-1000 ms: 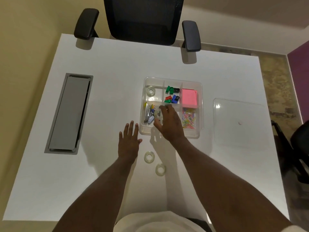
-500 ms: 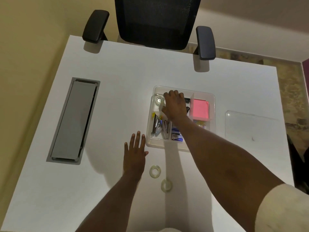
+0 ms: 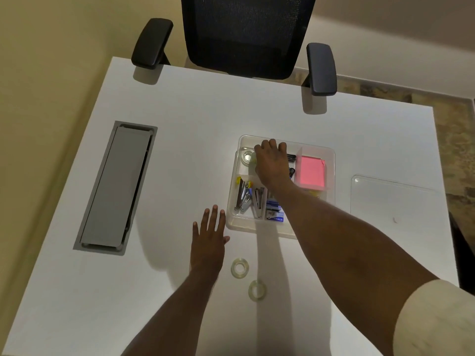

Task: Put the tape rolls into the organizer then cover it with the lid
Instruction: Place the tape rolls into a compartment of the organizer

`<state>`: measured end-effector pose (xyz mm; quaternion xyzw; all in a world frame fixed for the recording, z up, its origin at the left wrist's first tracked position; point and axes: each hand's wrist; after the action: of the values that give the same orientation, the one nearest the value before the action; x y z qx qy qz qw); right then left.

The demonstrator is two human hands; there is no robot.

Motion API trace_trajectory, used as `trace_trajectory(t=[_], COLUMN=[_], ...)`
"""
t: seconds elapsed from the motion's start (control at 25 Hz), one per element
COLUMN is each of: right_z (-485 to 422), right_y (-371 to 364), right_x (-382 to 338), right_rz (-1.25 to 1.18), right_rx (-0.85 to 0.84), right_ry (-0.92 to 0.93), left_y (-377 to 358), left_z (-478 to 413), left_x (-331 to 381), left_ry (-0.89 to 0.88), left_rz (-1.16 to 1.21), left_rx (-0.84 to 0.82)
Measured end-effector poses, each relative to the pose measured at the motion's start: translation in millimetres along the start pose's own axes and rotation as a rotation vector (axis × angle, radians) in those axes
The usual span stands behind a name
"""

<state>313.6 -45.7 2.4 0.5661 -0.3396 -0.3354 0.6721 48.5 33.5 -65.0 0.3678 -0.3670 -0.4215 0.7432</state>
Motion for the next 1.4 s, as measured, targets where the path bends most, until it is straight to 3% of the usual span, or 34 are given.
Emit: trace_trajectory(t=[0.6,0.96,1.2,1.4], right_z=[155.9,253.7,274.1,271.7], right_y=[-7.1,-56.7,-64.3,-66.6], right_x=[-35.3,-57.2,-63.5,-68.7], right_rz=[-0.197,-0.305,-0.41,-0.394], right_rx=[0.231,0.048,-0.193,-0.224], right_ry=[0.041,0.066,0.047,0.077], left_y=[13.1,10.9,12.9,14.9], left_z=[5.5,4.3,5.4,5.4], left_x=[1.8,2.4,0.1,-0.1], left_ry=[-0.024,-0.004,-0.014,-0.013], left_rz=[-0.026,-0.022,-0.027,-0.016], left_rx=[0.018,0.004,-0.015,-0.027])
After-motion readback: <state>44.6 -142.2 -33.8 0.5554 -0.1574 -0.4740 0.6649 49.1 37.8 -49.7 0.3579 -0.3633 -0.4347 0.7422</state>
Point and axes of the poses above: each hand's wrist, its own z-axis away from the middle knuckle, its own y-axis out of the back of the hand, x = y × z, and after that the axes turned 2 degrees about -y, right-handed
